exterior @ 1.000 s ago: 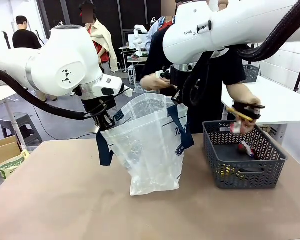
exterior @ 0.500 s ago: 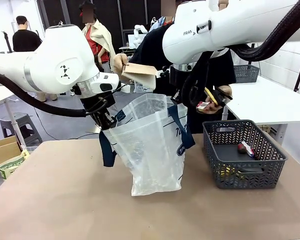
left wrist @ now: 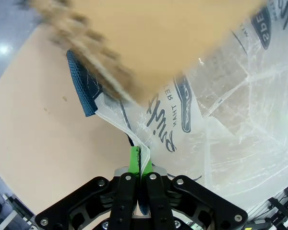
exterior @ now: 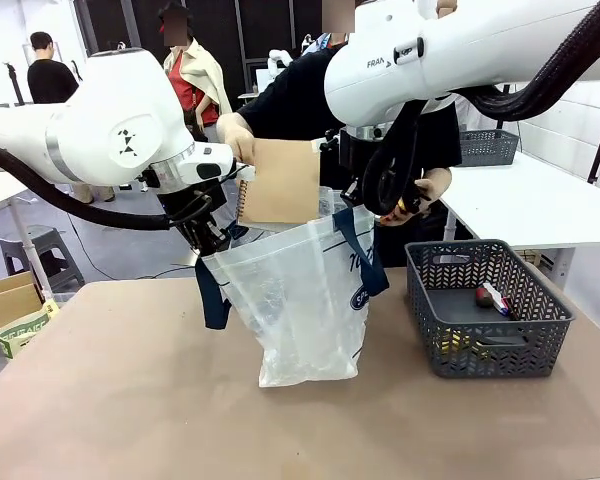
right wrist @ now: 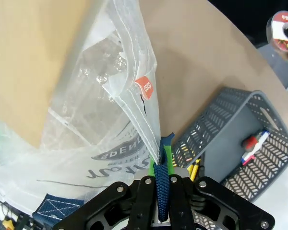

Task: Transfer purchased items from the store into the shopping bag.
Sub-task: Move the Reusable shopping bag to the right side of the table.

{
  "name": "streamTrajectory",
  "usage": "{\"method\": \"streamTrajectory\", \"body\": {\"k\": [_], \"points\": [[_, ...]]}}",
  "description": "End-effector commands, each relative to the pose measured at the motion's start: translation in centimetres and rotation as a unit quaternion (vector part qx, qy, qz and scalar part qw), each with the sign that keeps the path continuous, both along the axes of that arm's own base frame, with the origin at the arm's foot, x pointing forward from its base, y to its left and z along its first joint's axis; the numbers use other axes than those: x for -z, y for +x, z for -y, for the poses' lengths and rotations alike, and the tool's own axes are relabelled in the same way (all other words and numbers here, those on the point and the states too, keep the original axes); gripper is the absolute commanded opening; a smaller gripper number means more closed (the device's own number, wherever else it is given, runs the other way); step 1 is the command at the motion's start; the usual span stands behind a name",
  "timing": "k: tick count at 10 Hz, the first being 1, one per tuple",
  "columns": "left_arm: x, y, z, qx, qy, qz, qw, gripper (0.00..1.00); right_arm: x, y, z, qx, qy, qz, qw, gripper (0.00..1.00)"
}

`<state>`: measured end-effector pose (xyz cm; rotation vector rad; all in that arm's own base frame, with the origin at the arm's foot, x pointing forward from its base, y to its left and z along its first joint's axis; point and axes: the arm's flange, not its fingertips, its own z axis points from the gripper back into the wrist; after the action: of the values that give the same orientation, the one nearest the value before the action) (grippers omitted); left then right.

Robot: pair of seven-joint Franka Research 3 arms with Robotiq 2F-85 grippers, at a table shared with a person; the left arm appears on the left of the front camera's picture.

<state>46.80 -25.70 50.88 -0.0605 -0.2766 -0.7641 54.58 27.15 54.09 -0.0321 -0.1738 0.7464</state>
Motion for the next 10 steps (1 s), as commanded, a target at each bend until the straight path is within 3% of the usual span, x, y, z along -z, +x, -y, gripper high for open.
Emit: {"method": "streamTrajectory", "body": {"k": [1, 10], "points": [[0.23, 0.47, -0.36, -0.017, -0.016, -0.001, 1.0, 0.0, 0.19, -0.49, 0.39, 0.012, -0.009, 0.0, 1.0, 0.0], [0.19, 0.28, -0.28, -0.008, -0.005, -0.003, 1.0, 0.0, 0.01, -0.04, 0.04, 0.0, -0.001, -0.002, 1.0, 0.0]]}}
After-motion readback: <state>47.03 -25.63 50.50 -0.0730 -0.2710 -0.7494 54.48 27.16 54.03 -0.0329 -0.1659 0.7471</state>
